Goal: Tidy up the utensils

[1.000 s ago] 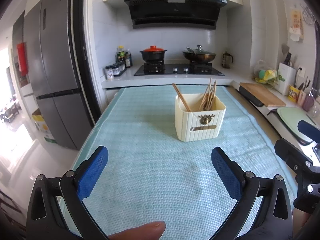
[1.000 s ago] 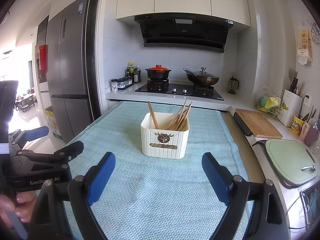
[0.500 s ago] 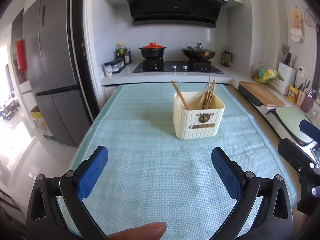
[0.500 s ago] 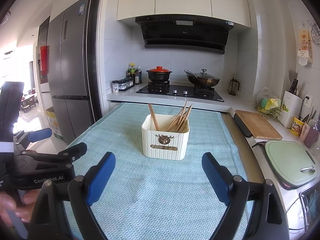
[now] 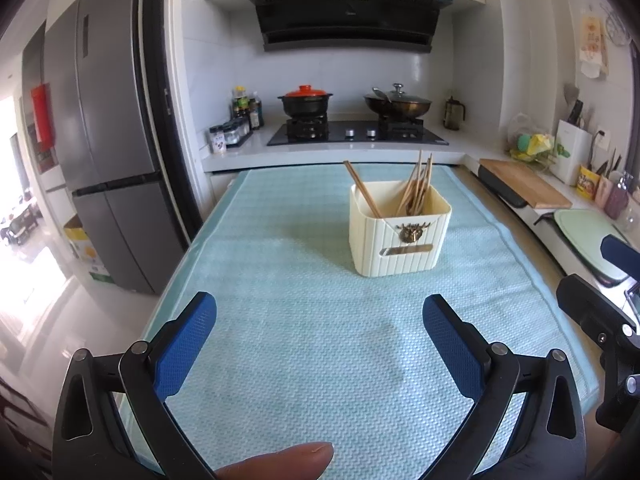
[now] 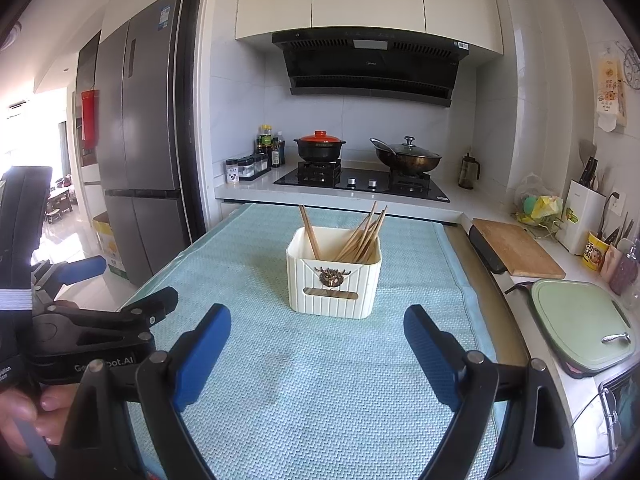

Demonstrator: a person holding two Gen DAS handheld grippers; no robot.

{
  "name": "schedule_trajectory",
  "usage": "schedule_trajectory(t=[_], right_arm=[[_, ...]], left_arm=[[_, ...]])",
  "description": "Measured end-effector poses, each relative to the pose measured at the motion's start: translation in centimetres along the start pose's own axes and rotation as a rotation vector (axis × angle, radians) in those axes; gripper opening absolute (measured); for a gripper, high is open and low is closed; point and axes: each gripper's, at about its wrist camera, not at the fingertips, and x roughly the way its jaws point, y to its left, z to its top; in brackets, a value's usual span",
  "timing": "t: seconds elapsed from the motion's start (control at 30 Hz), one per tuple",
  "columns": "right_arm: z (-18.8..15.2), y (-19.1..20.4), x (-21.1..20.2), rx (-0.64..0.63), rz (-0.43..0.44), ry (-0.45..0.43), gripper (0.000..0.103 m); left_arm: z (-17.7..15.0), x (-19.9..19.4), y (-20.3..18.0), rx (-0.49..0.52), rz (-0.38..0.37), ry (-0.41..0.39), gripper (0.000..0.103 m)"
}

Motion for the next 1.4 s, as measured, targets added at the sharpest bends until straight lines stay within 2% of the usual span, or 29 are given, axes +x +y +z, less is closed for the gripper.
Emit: schedule_trajectory(t=[1.4], right_arm=[[-0.77, 0.79, 0.37, -0.007, 0.005, 0.013, 0.09]], left_arm=[[0.09, -0.58, 0.03, -0.01, 0.007, 0.008, 0.103]])
